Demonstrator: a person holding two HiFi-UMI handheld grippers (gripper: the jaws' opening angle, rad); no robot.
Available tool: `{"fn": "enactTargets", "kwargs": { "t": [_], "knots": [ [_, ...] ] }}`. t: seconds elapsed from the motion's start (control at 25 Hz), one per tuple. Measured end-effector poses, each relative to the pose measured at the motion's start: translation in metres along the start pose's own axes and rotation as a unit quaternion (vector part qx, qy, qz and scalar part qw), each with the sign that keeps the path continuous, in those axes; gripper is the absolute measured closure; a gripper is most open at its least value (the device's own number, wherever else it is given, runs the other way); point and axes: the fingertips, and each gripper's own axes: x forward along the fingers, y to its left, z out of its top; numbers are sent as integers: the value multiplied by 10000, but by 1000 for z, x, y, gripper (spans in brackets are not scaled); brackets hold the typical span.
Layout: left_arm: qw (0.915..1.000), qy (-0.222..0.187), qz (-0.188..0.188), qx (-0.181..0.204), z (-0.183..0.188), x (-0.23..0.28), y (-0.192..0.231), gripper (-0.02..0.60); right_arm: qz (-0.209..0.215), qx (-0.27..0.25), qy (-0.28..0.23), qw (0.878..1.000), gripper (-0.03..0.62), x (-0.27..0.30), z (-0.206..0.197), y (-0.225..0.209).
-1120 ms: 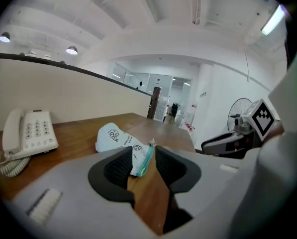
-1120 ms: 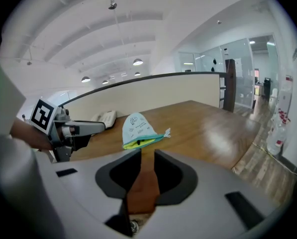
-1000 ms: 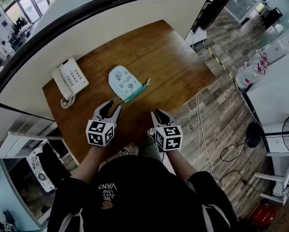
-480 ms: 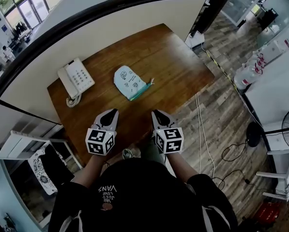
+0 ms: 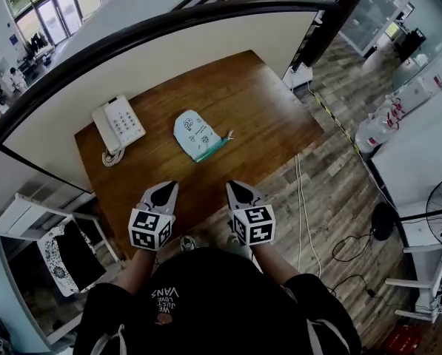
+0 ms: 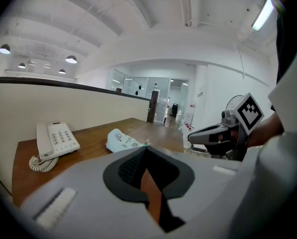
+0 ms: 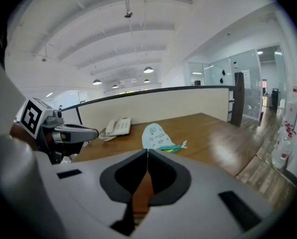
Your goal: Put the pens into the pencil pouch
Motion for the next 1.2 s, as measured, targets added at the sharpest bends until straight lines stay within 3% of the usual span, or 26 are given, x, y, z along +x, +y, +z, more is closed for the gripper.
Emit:
{"fn": "enactTargets", "kwargs": {
  "t": [0.68,1.2],
  "knots": [
    [9939,-309,971,-416,8,-2,-49,571,956,-722,291,9924,580,-24,-2,-32],
    [9905,-317,1248,-490,1,3,-86,571,1292,-972,342,9862,582,-38,-11,-51]
  ]
}}
